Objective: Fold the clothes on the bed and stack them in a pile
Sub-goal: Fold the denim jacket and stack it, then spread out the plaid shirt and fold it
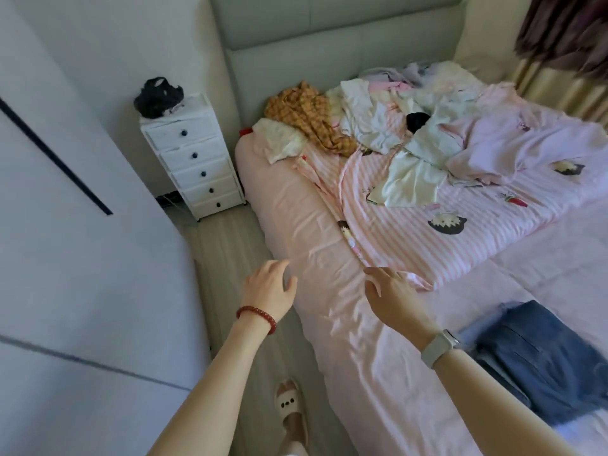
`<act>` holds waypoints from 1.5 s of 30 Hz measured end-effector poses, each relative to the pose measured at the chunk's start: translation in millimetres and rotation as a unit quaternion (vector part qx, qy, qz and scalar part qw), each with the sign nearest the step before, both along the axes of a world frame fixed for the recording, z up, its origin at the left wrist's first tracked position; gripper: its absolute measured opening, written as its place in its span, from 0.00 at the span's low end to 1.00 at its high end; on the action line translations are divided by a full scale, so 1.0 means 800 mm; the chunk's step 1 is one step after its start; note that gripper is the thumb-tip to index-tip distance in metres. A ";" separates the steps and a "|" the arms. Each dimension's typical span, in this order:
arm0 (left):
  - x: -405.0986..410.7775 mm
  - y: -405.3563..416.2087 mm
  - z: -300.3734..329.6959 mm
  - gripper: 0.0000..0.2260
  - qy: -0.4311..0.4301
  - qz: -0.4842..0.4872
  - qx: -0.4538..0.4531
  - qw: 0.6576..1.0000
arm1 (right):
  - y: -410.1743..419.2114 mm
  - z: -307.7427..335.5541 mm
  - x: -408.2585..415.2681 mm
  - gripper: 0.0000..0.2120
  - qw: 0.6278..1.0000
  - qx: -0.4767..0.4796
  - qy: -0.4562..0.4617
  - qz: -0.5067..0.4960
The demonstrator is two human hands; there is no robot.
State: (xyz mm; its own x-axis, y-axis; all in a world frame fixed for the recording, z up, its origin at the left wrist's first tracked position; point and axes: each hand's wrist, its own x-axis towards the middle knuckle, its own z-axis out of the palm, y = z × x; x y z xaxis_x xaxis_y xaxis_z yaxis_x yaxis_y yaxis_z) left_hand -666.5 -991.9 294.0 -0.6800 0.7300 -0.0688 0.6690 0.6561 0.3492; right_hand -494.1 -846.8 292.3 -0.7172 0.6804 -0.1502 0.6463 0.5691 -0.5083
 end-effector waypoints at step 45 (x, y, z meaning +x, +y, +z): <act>-0.832 0.757 -0.240 0.23 -0.113 -0.206 -0.015 0.972 | 0.717 -0.255 -0.868 0.42 0.987 0.051 -0.127 -0.079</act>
State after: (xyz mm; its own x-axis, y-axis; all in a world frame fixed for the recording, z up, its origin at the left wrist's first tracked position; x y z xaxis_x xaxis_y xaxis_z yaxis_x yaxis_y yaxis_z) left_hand -1331.8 -386.4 102.2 -0.2949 0.9326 -0.2081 0.7853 0.3607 0.5032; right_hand -1188.5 -273.0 88.1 -0.5491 0.8015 -0.2366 0.8303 0.4910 -0.2638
